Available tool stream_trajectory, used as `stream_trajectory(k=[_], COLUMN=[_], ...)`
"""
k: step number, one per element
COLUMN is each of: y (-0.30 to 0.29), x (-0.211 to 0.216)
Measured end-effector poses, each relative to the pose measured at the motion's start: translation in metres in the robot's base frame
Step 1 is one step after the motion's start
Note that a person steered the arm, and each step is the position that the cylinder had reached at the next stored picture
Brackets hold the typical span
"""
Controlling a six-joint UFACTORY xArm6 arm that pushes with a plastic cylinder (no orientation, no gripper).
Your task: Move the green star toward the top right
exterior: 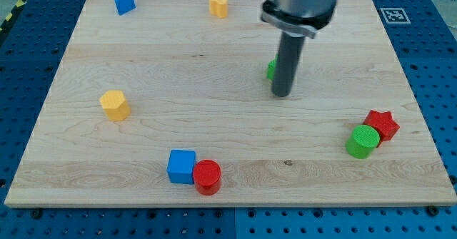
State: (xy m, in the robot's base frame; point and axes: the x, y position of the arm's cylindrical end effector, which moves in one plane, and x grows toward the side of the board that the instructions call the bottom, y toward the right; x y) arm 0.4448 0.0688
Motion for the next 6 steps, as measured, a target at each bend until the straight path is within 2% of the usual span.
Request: stream_trajectory(k=[1, 2, 6], y=[-0.006, 0.0, 0.101], x=[-0.012, -0.042, -0.077])
